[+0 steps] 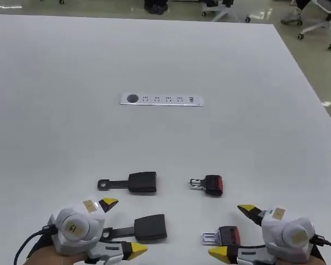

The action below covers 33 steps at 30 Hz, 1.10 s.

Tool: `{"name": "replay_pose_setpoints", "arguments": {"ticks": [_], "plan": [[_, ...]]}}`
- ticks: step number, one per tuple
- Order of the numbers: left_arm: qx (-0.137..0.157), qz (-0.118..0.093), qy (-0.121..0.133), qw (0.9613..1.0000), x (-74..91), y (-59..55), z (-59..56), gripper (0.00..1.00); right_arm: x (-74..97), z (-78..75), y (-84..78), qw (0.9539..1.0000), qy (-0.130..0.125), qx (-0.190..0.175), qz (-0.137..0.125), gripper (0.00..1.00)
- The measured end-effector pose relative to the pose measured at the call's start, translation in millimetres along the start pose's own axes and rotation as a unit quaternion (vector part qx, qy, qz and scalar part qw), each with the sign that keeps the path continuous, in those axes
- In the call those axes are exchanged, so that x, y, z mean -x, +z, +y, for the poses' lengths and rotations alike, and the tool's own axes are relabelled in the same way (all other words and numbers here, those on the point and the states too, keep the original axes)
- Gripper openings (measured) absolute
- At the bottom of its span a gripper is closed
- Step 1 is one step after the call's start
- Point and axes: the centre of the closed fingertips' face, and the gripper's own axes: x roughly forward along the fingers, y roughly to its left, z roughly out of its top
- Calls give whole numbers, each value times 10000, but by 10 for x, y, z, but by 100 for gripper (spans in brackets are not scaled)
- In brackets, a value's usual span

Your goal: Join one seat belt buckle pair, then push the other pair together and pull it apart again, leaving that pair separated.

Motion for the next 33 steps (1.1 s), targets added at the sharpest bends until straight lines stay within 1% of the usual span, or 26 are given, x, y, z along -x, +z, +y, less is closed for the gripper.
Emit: {"name": "replay_pose_setpoints", "arguments": {"ticks": [3, 4, 7, 8, 9, 13, 15, 17, 19, 21, 22, 23, 25, 26, 28, 29, 30, 31, 33], "plan": [[-180, 95, -91, 9998, -45, 21, -53, 80, -6, 64, -24, 9997, 197, 107, 113, 82], [-198, 125, -124, 9996, -45, -9, -48, 79, -6, 69, -30, 9996, 226, 139, 138, 82], [-246, 160, -195, 9994, -81, -27, -46, 75, -19, 67, -86, 9988, 384, 173, 252, 79], [-246, 200, -218, 9993, -102, -29, -54, 75, -19, 69, -105, 9984, 434, 217, 296, 78], [-256, 236, -235, 9991, -114, -36, -60, 75, -25, 38, -132, 9981, 467, 251, 322, 78], [-442, 313, -362, 9979, -153, -22, -136, 72, -22, 21, -168, 9966, 636, 321, 414, 78], [-449, 359, -380, 9976, -170, -42, -123, 71, -26, 18, -204, 9953, 738, 376, 500, 77], [-439, 391, -433, 9973, -191, -35, -139, 70, -28, 14, -235, 9939, 839, 422, 585, 76], [-522, 425, -479, 9966, -211, -39, -163, 70, -29, 12, -274, 9919, 937, 519, 679, 75], [-551, 480, -504, 9961, -231, -47, -190, 68, -27, 20, -333, 9891, 1062, 564, 850, 70], [-552, 506, -510, 9959, -239, -66, -164, 67, -41, 21, -324, 9880, 1122, 719, 783, 69], [-572, 534, -501, 9957, -250, -82, -156, 67, -25, 38, -327, 9885, 1110, 670, 777, 68], [-586, 546, -529, 9954, -276, -115, -147, 65, -19, 33, -330, 9876, 1146, 697, 812, 68], [-593, 542, -546, 9953, -276, -100, -154, 64, -19, 29, -335, 9871, 1160, 728, 826, 67], [-626, 555, -564, 9949, -294, -106, -165, 64, -14, 30, -343, 9851, 1206, 864, 872, 66], [-633, 569, -573, 9947, -300, -113, -169, 64, -7, 45, -353, 9827, 1266, 987, 924, 65], [-659, 574, -583, 9945, -310, -118, -179, 62, -9, 46, -355, 9821, 1276, 1027, 933, 63], [-678, 584, -594, 9942, -315, -123, -185, 61, -20, 74, -361, 9799, 1313, 1119, 999, 60], [-732, 624, -632, 9934, -331, -158, -191, 60, -52, 96, -363, 9786, 1357, 1181, 996, 59]]}}
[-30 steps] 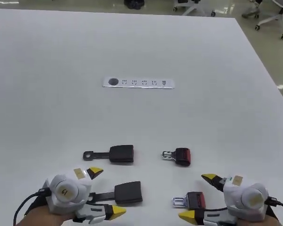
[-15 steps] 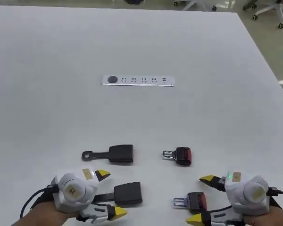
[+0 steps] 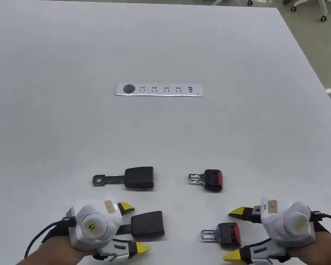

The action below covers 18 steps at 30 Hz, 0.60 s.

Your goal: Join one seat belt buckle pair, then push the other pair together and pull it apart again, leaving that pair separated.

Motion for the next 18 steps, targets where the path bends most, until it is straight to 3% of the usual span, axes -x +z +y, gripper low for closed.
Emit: {"name": "replay_pose_setpoints", "arguments": {"ticks": [8, 11, 12, 15, 18], "plan": [[-367, 71, -4, 9993, -37, -14, 4, 53, -48, 29, 25, 9997, 89, 194, 96, 50], [-613, 148, -37, 9980, -49, -30, 2, 43, -57, 44, 52, 9997, 105, 186, 98, 47], [-818, 212, 95, 9964, -47, -37, 71, 41, -47, 42, 49, 9996, 98, 230, 114, 45], [-719, 240, 59, 9971, -70, -53, 103, 35, -53, 40, 57, 9994, 20, 318, 158, 39], [-1059, 241, -113, 9940, -94, -60, 67, 34, -37, 3, 47, 9994, -18, 311, 165, 35]]}}
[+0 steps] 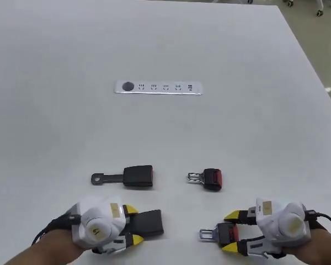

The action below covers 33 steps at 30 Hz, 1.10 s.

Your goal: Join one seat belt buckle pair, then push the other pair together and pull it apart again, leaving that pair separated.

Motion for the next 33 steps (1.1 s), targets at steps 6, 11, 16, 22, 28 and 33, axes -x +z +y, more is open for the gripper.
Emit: {"name": "replay_pose_setpoints", "arguments": {"ticks": [6, 11, 16, 22, 28, 33], "plan": [[-559, 74, -316, 9979, -44, 1, -16, 33, 4, -15, -24, 9999, 19, 76, 119, 35], [-799, 255, -602, 9947, -65, 12, -20, 33, 22, 0, 0, 9994, 61, 136, 307, 35], [-821, 295, -673, 9939, -58, 22, -33, 33, 43, -18, -50, 9989, 116, 145, 437, 34], [-805, 339, -701, 9937, -51, 21, -35, 33, 27, -31, -92, 9987, 150, 117, 468, 34], [-706, 334, -697, 9945, -41, 11, -28, 33, 27, -43, -99, 9985, 131, 160, 498, 34], [-645, 356, -675, 9950, -38, 10, -23, 33, -7, -75, -73, 9988, 80, 109, 472, 34]]}}
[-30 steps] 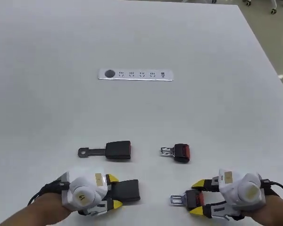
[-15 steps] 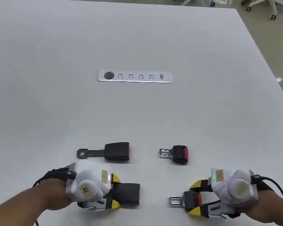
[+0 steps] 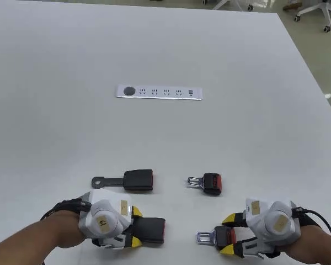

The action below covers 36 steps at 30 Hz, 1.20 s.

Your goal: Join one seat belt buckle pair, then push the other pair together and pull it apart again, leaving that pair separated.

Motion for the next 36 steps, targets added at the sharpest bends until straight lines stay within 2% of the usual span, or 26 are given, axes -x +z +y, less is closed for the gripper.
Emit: {"name": "replay_pose_setpoints", "arguments": {"ticks": [19, 36], "plan": [[198, 80, 148, 9997, 16, 25, -13, 33, -172, -31, 269, 9999, -87, -38, -44, 34], [245, 148, 172, 9994, 15, 27, -17, 33, -328, -5, 581, 9998, 37, 164, -105, 34]]}}
